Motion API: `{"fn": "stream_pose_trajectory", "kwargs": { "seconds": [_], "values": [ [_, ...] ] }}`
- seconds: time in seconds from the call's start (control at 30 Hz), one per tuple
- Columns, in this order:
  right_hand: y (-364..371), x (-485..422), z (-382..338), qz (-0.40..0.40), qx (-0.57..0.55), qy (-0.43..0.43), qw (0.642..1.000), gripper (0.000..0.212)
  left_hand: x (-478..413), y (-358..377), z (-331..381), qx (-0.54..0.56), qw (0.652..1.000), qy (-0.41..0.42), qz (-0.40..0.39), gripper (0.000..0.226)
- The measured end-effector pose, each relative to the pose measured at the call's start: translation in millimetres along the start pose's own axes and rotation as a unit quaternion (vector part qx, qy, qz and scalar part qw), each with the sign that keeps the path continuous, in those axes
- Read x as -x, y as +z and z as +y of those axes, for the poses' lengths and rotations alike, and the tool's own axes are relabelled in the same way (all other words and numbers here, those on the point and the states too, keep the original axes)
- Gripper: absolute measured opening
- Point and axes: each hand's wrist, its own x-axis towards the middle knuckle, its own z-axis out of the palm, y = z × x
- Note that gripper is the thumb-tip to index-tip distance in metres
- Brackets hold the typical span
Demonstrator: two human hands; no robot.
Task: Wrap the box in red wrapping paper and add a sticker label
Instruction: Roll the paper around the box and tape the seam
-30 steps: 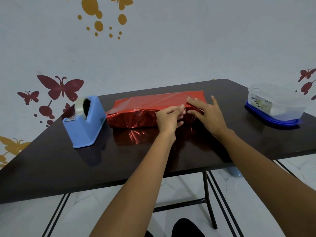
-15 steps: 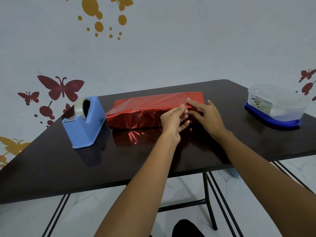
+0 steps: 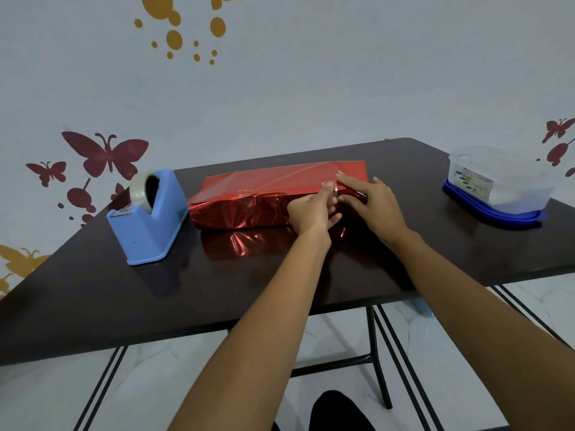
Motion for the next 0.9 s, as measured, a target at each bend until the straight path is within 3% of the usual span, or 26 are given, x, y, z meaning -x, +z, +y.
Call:
{"fn": "stream_pose_trajectory", "kwargs": {
  "seconds": [0.57,0.73,0.9],
  "values": [
    [1.6,-1.9,2.4,0.004,0.024,0.009,1.0,0.043,1.0,13.1,2.5,-0.081,0.992,0.025,0.098,0.026],
    [1.7,-0.5,3.9,0.001,0.02,0.01,1.0,0.042,0.8,10.9,-1.7,-0.063,0.996,0.02,0.067,0.027],
    [-1.0,-0.6,1.7,0.009,0.007,0.01,1.0,0.043,2.2,-7.6,-7.3,0.0,1.0,0.006,-0.024,0.015]
  ]
}}
